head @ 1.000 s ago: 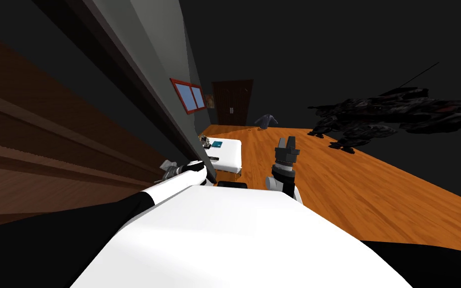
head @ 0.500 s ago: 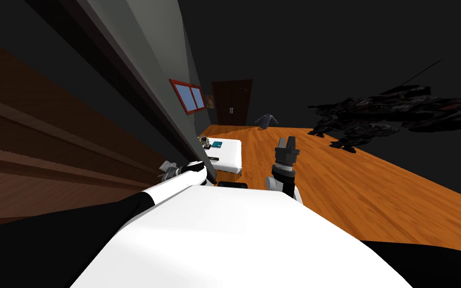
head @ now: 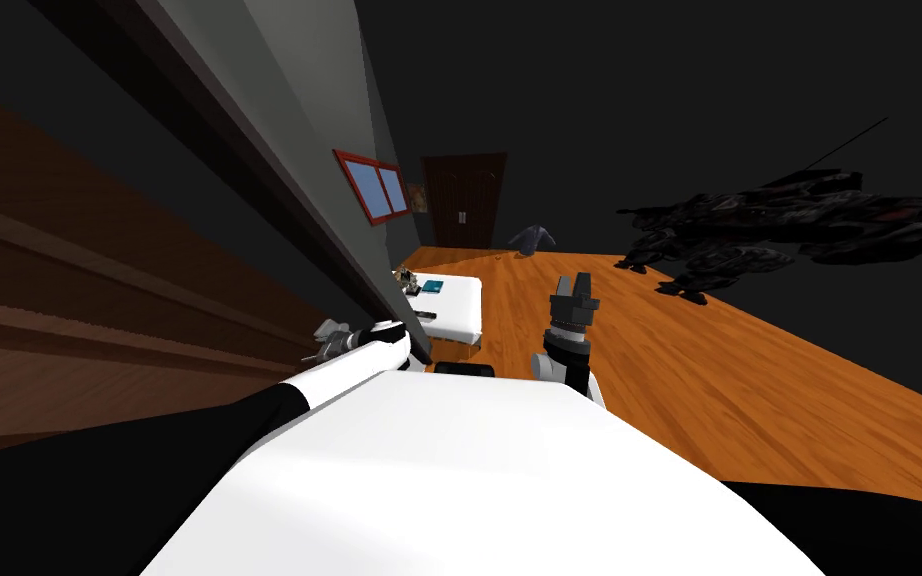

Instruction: Push the door open

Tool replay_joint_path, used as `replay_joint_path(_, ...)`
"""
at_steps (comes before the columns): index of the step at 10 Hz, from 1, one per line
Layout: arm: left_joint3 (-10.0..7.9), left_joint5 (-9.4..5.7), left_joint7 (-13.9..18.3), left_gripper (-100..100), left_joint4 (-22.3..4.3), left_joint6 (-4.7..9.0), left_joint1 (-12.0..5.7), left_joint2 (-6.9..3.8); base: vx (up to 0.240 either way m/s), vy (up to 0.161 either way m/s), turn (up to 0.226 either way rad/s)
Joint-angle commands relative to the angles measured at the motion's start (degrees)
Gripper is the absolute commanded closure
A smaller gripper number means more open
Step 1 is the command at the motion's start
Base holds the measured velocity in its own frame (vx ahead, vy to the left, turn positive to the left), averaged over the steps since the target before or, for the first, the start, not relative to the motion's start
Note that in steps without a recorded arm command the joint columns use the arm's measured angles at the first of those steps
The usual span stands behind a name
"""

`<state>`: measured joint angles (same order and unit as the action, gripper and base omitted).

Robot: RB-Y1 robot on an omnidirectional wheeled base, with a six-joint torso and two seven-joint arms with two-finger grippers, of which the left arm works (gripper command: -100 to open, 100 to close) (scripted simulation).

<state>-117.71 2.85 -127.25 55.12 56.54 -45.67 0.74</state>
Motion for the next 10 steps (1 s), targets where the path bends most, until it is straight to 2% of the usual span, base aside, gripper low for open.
replay_joint_path(1,1.59,-0.16,-0.1,-100,0.9,-0.36,-0.30,-1.06,-0.067,-0.106,-0.002)
replay_joint_path(2,2.57,-0.27,-0.4,-100,0.8,-0.30,-0.43,-1.89,-0.033,-0.101,-0.005)
replay_joint_path(4,3.30,-0.47,-0.9,-100,0.6,-0.21,-0.87,-2.63,-0.009,-0.117,-0.003)
replay_joint_path(5,2.94,-0.55,-1.2,-100,0.5,-0.18,-1.19,-2.44,0.019,-0.171,-0.060)
replay_joint_path(7,0.48,-0.63,-1.7,-100,0.0,-0.21,-2.22,-0.63,0.081,-0.198,-0.119)
replay_joint_path(9,-1.66,-0.51,-2.0,-100,-0.6,-0.38,-3.27,1.30,0.142,-0.086,-0.022)
replay_joint_path(10,-1.13,-0.67,-1.7,-100,0.5,-0.17,-2.57,0.46,0.041,-0.013,0.045)
